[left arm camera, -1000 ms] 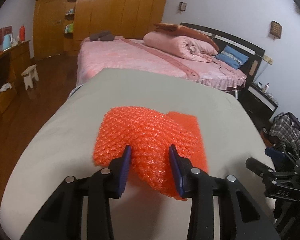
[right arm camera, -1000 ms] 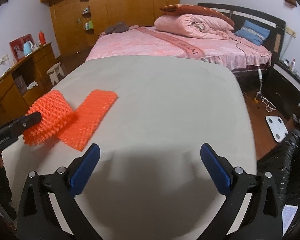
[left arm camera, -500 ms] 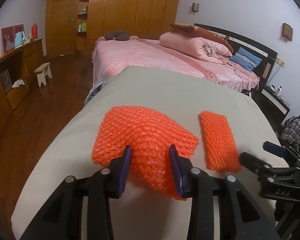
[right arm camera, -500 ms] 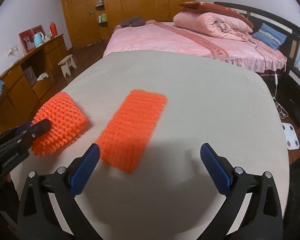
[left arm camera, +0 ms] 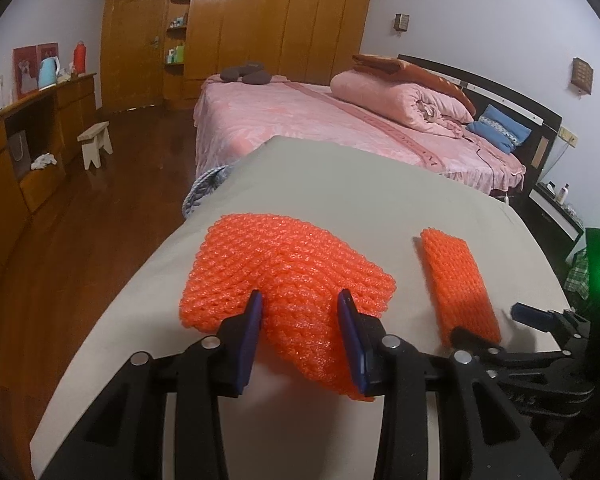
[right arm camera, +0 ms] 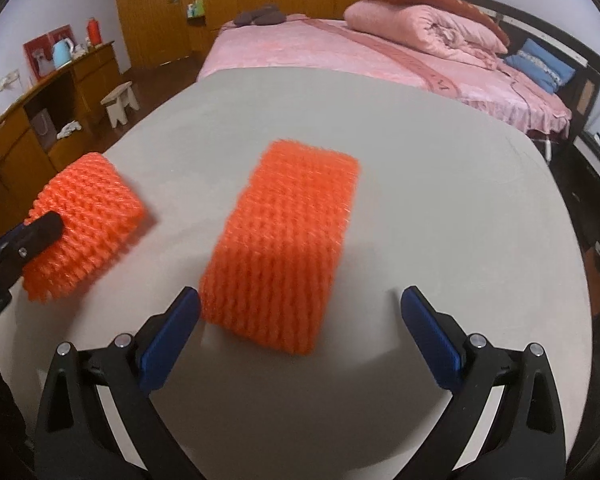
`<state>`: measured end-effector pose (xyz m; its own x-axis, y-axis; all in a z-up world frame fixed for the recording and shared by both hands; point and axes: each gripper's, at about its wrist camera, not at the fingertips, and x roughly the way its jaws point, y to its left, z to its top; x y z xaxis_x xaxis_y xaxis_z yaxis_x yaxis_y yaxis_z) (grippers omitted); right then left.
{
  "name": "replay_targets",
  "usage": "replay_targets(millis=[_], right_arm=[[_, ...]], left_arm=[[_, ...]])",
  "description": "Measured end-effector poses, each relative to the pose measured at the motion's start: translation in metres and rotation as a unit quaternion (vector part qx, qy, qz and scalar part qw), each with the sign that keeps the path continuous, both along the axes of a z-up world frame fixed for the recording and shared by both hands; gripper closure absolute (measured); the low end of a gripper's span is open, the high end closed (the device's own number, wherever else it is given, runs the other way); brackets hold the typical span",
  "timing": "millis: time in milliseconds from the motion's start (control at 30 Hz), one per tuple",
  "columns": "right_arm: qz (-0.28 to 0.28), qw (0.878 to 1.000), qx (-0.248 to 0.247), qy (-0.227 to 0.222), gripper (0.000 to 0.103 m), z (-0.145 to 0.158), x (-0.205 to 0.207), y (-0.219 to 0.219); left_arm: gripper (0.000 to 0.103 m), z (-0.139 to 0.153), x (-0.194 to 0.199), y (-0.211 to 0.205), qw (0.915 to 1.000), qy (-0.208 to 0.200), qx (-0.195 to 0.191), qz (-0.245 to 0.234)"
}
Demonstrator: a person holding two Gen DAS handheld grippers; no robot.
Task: Collect trash
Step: 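Grasp the narrow orange mesh net with the right tool while the left holds its net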
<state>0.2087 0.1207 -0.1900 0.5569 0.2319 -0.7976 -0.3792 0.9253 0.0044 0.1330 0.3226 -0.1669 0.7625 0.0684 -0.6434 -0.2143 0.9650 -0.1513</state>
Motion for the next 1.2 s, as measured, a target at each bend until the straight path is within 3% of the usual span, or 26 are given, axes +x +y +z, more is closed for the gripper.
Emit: replay_targets(millis=[100,267,467,600,633,667,800,967,1200], right_arm=[[-0.01,1.0,-0.003,-0.002,0.005,0.001,-0.003,-0.015],[-0.007,0.999,0.038,0.002,0.005,0.007,-0.004,-0.034],[-0.002,0.999,0.032,-0.013,0.005,0.008,0.006,-0.018],[-0.008,1.0,0.025,0.001,0.006,0.002,0.02,-0.012],[-0.008,1.0,0.023,0.006,0.01,-0.001,0.021,-0.012],[-0.007,1.0,0.024,0.01,0.024,-0.002,0.022,-0.011],[-0.005,0.999,0.031,0.011,0.041,0.0,0.019,-0.015],[0.002,0.999,0.049,0.02,0.075,0.002,0.013,-0.026],[-0.003,0.997,0.08,0.017,0.079,0.017,0.001,-0.051]], left_arm=[[0.065,0.0,-0.001,-0.004,1.0,-0.002,-0.002,-0.003],[0.065,0.0,-0.001,-0.008,1.0,-0.004,-0.004,-0.008],[0.065,0.0,-0.001,-0.01,0.9999,-0.002,0.005,-0.012],[0.065,0.0,-0.001,-0.009,1.0,-0.001,0.003,-0.009],[0.065,0.0,0.0,-0.009,1.0,0.0,0.003,-0.009],[0.065,0.0,0.0,-0.009,0.9999,0.0,0.003,-0.009],[0.065,0.0,0.0,-0.011,0.9999,-0.001,0.008,-0.011],[0.065,0.001,0.0,-0.018,0.9999,-0.004,0.007,-0.014],[0.065,0.008,0.002,-0.04,0.9993,-0.009,0.008,-0.036]])
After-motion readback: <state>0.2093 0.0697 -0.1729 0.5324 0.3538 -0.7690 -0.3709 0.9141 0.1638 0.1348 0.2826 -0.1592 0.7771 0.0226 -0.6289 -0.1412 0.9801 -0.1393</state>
